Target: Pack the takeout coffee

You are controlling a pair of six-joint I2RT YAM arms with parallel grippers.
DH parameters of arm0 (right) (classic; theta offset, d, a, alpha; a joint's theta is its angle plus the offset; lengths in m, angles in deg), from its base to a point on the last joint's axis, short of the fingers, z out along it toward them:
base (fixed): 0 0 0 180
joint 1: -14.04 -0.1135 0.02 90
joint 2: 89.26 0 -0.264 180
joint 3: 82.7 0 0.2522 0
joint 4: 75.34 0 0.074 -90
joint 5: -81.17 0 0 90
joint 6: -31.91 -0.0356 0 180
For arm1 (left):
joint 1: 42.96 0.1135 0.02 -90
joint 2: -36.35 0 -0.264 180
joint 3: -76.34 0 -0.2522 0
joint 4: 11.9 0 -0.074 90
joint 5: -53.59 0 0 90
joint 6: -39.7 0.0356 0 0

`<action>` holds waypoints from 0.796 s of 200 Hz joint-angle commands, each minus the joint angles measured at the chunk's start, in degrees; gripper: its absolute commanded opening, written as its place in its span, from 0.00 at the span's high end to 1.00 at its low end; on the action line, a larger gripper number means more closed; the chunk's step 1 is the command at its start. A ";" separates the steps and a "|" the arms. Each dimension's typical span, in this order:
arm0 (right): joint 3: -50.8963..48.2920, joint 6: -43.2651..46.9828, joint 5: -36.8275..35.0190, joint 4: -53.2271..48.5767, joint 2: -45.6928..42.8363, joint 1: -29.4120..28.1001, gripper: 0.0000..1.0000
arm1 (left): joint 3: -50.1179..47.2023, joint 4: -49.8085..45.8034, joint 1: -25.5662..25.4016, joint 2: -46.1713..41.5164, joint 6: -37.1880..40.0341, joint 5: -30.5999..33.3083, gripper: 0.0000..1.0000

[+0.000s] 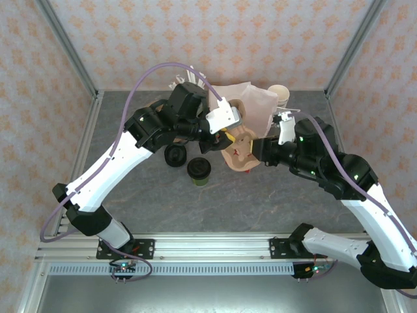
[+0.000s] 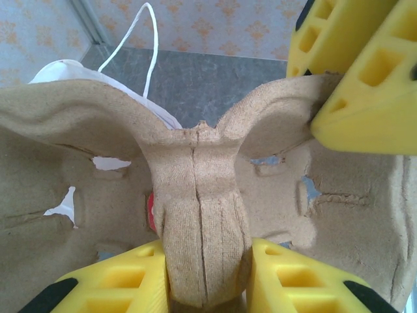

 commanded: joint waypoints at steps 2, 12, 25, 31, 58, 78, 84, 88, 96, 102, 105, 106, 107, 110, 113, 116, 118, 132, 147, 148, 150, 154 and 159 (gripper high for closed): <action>-0.45 0.96 0.37 1.44 -0.47 0.29 0.88 | 1.51 1.95 0.50 -1.36 -0.72 -1.45 0.69; -0.38 0.88 0.38 1.43 -0.51 0.35 0.93 | 1.66 1.94 0.50 -1.24 -0.74 -1.78 0.69; -0.29 0.99 0.70 1.48 -0.60 0.34 0.98 | 1.75 1.86 0.39 -1.23 -0.46 -2.28 0.66; -0.19 1.04 0.93 1.46 -0.60 0.34 1.00 | 1.77 1.86 0.28 -1.32 -0.27 -2.29 0.63; -0.29 1.13 2.43 1.91 -0.51 0.31 1.00 | 1.39 1.40 -0.97 -1.36 2.15 0.06 0.54; -0.35 1.33 3.39 1.86 -0.19 0.36 1.00 | 1.44 1.27 -2.05 -1.18 3.18 1.08 0.45; -0.33 1.30 3.53 1.76 -0.01 0.36 1.00 | 1.55 1.26 -2.26 -1.06 3.39 1.24 0.45; -0.29 1.33 3.63 1.69 0.08 0.35 1.00 | 1.60 1.25 -2.35 -0.98 3.42 1.41 0.45; -0.27 1.42 3.94 1.47 0.18 0.31 1.00 | 1.72 1.24 -2.42 -1.01 3.46 1.61 0.45; -0.20 1.57 4.30 1.33 0.28 0.28 1.00 | 1.73 1.39 -2.39 -0.96 3.42 1.87 0.45; -0.17 1.67 4.51 1.27 0.28 0.30 1.00 | 1.73 1.51 -2.37 -0.96 3.37 2.04 0.45; -0.18 1.66 4.55 1.26 0.28 0.33 1.00 | 1.73 1.55 -2.37 -0.96 3.37 2.05 0.45; -0.19 1.66 4.61 1.26 0.33 0.35 1.00 | 1.73 1.57 -2.41 -0.96 3.37 2.06 0.44; -0.12 1.74 4.80 1.25 0.36 0.34 1.00 | 1.73 1.67 -2.42 -0.96 3.29 2.19 0.44; -0.26 1.74 4.93 1.14 0.37 0.36 1.00 | 1.75 1.77 -2.37 -0.96 3.33 2.23 0.44; -0.16 1.78 5.05 1.16 0.35 0.36 1.00 | 1.77 1.84 -2.42 -0.96 3.32 2.24 0.43; -0.15 1.82 5.21 1.07 0.43 0.36 1.00 | 1.74 1.92 -2.40 -0.96 3.29 2.28 0.43; -0.06 2.09 5.86 0.66 0.61 0.30 1.00 | 1.94 2.46 -2.44 -0.86 3.10 2.43 0.42; -0.11 2.31 6.54 0.46 0.72 0.29 1.00 | 2.64 2.39 -2.40 -0.29 3.13 2.75 0.41; -0.11 2.33 6.57 0.46 0.72 0.33 1.00 | 2.71 2.34 -2.42 -0.28 3.12 2.76 0.41; -0.07 2.35 6.67 0.42 0.72 0.35 1.00 | 2.83 2.31 -2.48 -0.15 3.11 2.83 0.41; -0.01 2.37 6.74 0.37 0.71 0.34 1.00 | 3.06 2.17 -2.45 0.02 3.10 2.82 0.41; -0.02 2.44 6.83 0.29 0.64 0.30 1.00 | 3.42 1.97 -2.45 0.20 3.20 2.84 0.41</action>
